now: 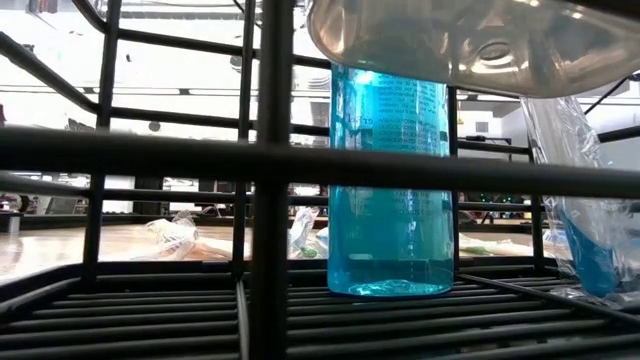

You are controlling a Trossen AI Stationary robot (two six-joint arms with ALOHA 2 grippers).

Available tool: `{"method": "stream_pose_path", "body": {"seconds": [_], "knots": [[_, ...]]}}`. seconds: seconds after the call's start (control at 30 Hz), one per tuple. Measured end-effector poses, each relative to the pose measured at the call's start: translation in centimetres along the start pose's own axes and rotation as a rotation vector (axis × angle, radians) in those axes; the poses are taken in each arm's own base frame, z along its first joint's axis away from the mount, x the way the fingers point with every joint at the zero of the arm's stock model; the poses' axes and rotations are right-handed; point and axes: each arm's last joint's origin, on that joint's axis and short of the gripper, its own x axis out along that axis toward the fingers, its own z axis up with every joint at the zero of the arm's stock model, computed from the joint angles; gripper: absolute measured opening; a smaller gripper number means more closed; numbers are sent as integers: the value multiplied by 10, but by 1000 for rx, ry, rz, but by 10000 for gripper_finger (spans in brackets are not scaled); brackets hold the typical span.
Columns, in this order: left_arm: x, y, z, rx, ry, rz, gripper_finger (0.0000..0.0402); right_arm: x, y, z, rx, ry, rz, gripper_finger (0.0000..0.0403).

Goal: Pick & Place toothbrushing station
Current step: Put the top violet toothbrush into the black wire organizer

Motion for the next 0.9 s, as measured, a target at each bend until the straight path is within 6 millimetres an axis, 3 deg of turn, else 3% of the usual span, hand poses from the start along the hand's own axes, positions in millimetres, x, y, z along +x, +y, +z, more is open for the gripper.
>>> {"method": "stream_pose_path", "body": {"seconds": [0.27, 0.9], "knots": [[25, 20, -13, -66, 70, -21, 12, 0, -2, -2, -1, 20, -21, 234], [25, 22, -8, -70, 33, -17, 12, 0, -5, -6, 14, 63, -48, 234]]}}
